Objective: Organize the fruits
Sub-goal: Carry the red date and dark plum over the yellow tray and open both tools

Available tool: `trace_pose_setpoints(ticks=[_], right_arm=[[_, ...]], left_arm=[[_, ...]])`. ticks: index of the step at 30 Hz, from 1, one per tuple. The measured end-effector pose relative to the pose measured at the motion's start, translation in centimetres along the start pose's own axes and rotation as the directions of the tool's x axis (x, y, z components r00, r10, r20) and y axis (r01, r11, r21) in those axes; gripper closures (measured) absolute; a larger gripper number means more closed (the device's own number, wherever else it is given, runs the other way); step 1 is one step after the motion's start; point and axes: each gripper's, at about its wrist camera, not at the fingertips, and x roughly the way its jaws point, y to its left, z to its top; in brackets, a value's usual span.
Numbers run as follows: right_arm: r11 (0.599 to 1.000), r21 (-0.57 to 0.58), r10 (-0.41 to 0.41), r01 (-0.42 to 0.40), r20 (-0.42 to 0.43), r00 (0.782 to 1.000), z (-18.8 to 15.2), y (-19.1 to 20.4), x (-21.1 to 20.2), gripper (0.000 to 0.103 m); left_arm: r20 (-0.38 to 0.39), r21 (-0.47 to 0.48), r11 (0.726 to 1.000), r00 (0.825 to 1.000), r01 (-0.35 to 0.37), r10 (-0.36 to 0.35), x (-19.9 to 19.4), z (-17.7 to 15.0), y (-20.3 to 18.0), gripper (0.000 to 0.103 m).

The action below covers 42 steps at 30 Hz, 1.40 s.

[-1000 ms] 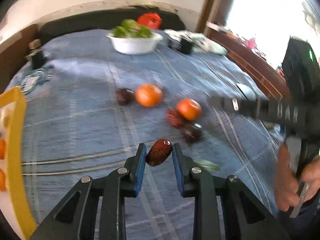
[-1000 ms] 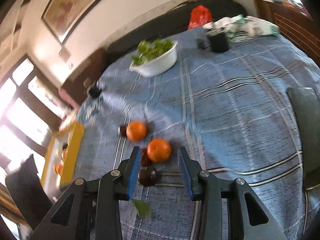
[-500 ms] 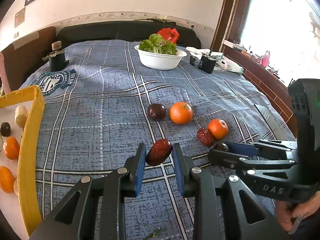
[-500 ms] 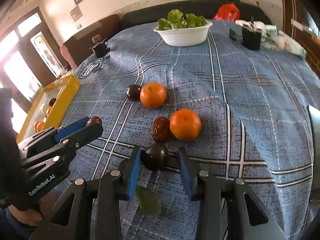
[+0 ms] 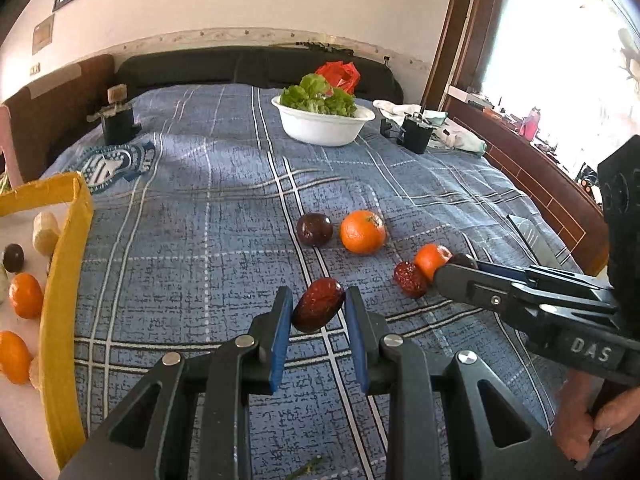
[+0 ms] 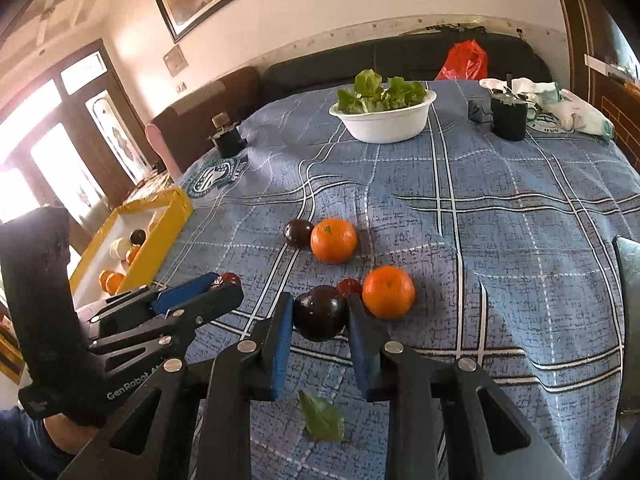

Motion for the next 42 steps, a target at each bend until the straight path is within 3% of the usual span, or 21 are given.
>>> trace_pose_setpoints(ticks=[7,14,19,24,29,36,42], right_arm=[[1.000,-0.007,0.021,-0.021,0.032,0.999,0.1,0.4,-0.7,0.074],[0.998,-0.015,0.059,-0.059,0.038,0.998,0.1,1.4,-1.0,0.074],[0.991,-0.024,0.134,-0.134,0.010,0.991,0.3,4.3,-1.6,0.074],[0.974,-0.072,0.215,-0.216,-0.032,0.976,0.1,9.2,-2.0,0.074],[0.944,-0.133,0.290,-0.301,-0.094,0.952,-0.1,15.0,-0.9,0.073],[0.910,-0.200,0.325,-0.363,-0.198,0.925,-1.0,22.2,2.6,0.073],[0.898,-0.275,0.285,-0.343,-0.231,0.930,-2.0,26.0,5.8,0.073]], left_arm=[[0.034,-0.006,0.999,0.999,0.035,-0.034,-3.7,0.6,0.2,0.077],[0.052,-0.097,0.995,0.998,0.036,-0.031,-9.3,0.2,4.8,0.077],[0.064,-0.168,0.985,0.997,-0.041,0.053,-13.4,-0.8,10.1,0.077],[-0.001,-0.226,0.964,0.990,-0.141,0.144,-16.1,-2.2,16.4,0.077],[-0.088,-0.251,0.942,0.974,-0.223,0.207,-16.9,-3.3,21.1,0.077],[-0.149,-0.252,0.944,0.972,-0.215,0.182,-15.7,-2.3,23.8,0.077],[-0.220,-0.217,0.951,0.960,-0.221,0.173,-13.3,-1.6,24.2,0.077]])
